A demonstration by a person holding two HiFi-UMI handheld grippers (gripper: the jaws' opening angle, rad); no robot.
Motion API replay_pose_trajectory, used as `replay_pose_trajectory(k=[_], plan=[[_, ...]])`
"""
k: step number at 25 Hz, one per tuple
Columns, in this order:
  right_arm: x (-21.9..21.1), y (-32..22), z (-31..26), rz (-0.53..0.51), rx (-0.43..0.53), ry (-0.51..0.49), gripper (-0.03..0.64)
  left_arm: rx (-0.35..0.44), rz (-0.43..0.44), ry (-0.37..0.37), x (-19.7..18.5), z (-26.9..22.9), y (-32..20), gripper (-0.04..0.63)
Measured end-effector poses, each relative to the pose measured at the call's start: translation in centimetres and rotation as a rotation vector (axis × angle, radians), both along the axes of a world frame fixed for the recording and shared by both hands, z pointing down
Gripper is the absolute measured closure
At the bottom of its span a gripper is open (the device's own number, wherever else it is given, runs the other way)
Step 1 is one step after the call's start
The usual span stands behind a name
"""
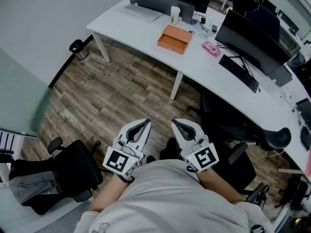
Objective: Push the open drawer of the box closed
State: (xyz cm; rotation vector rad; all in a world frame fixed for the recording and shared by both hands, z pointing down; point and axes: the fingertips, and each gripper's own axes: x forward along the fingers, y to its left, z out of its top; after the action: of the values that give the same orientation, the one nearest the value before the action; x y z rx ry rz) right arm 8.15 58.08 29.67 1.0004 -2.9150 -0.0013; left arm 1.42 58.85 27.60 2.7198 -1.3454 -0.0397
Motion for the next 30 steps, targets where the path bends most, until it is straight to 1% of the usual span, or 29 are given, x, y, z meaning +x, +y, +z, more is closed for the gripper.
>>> replay_pose_trajectory(k=[5, 7, 9, 12, 15, 19, 24, 30], plan=[[0.4, -4.0, 0.3, -0.021, 0.012, -0.003, 0.615, 0.007, -0.013, -0.002, 0.6, 0.6, -4.1, 0.597], [0.9, -5.6, 0.3, -0.027, 0.008, -0.012, 0.615, 0.010, -0.022, -0.003, 1.1, 0.8, -5.9, 0.597], [1.7, -7.4, 0.2, -0.033, 0.024, -0.012, 0.615, 0.013, -0.026, -0.007, 1.7, 0.7, -7.7, 0.597], [3.0, -10.2, 0.0, -0.040, 0.033, -0.010, 0.615, 0.020, -0.011, -0.011, 3.2, 0.6, -10.1, 0.597], [4.4, -12.3, 0.1, -0.041, 0.024, -0.008, 0.615, 0.025, -0.008, -0.010, 4.6, 0.7, -11.9, 0.597], [5.0, -14.2, 0.5, -0.058, 0.013, -0.005, 0.615, 0.015, -0.018, -0.012, 5.5, 1.1, -14.0, 0.597], [4.7, -17.0, 1.4, -0.050, -0.003, 0.006, 0.615, 0.011, -0.015, 0.000, 5.2, 1.4, -16.8, 0.597], [4.3, -20.4, 1.6, 0.008, -0.023, 0.011, 0.615, 0.005, 0.025, 0.010, 4.3, 1.7, -20.4, 0.597]])
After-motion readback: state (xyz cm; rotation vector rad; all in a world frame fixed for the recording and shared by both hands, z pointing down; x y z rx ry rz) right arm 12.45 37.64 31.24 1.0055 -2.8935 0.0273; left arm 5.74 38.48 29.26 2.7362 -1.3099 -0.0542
